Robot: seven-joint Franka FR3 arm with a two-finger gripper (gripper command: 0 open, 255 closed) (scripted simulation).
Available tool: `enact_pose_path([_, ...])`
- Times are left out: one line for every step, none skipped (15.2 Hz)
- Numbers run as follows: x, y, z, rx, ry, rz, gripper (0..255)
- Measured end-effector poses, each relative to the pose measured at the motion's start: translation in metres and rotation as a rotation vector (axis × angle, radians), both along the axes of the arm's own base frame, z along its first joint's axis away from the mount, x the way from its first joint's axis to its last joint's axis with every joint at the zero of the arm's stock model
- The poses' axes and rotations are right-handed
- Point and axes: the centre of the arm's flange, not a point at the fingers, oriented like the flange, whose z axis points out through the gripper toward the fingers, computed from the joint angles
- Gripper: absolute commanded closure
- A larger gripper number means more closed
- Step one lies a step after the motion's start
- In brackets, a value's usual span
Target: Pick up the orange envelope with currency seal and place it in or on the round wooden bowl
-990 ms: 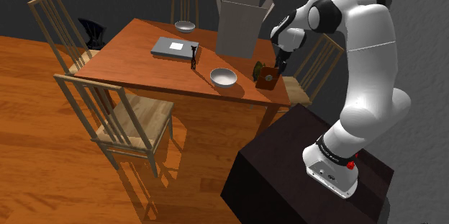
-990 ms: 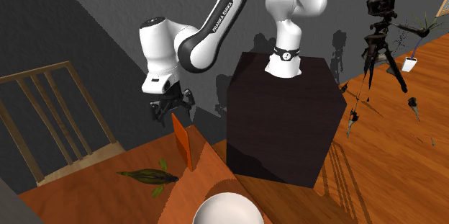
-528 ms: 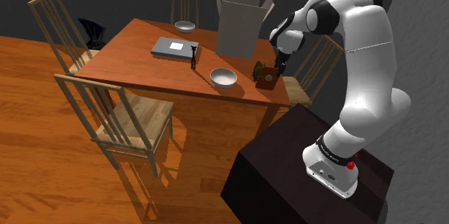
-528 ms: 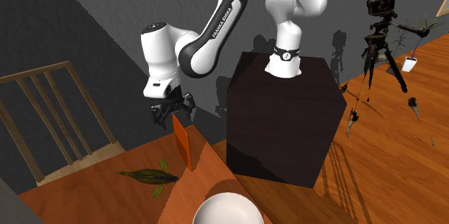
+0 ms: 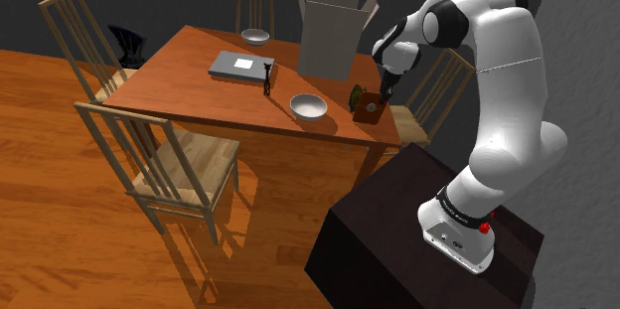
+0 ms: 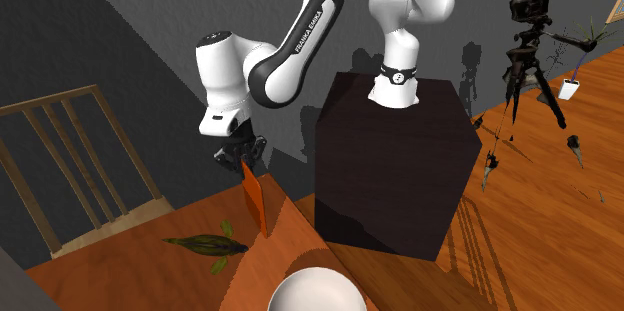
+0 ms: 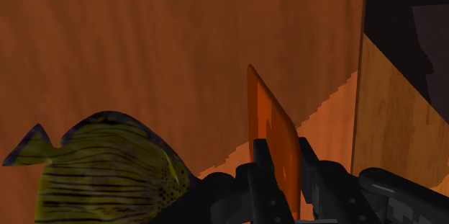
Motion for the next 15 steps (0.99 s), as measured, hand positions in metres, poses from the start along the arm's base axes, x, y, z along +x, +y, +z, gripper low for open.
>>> enact_pose_path([0.0, 0.0, 0.0, 0.0, 0.0, 0.0, 255])
enact_pose_path([0.0, 0.0, 0.0, 0.0, 0.0, 0.0, 255])
enact_pose_path([0.0, 0.0, 0.0, 0.0, 0.0, 0.0, 255])
enact_pose_path([0.0, 0.0, 0.0, 0.0, 0.0, 0.0, 255])
enact_pose_path([0.0, 0.0, 0.0, 0.0, 0.0, 0.0, 255])
enact_pose_path([0.0, 0.0, 0.002, 0.0, 0.0, 0.0, 255])
enact_pose_path([0.0, 0.0, 0.006, 0.0, 0.0, 0.0, 255])
enact_pose_path([0.0, 0.0, 0.01, 0.0, 0.0, 0.0, 255])
enact_pose_path([0.0, -0.001, 0.015, 0.0, 0.0, 0.0, 255])
enact_pose_path([0.0, -0.001, 0.021, 0.0, 0.0, 0.0, 255])
enact_pose_path([0.0, -0.001, 0.026, 0.0, 0.0, 0.0, 255])
enact_pose_path([0.001, 0.0, 0.031, 0.0, 0.0, 0.0, 255])
enact_pose_path([0.001, 0.001, 0.036, 0.0, 0.0, 0.0, 255])
enact_pose_path([0.001, 0.001, 0.041, 0.0, 0.0, 0.0, 255])
enact_pose_path([0.0, 0.001, 0.046, 0.0, 0.0, 0.0, 255])
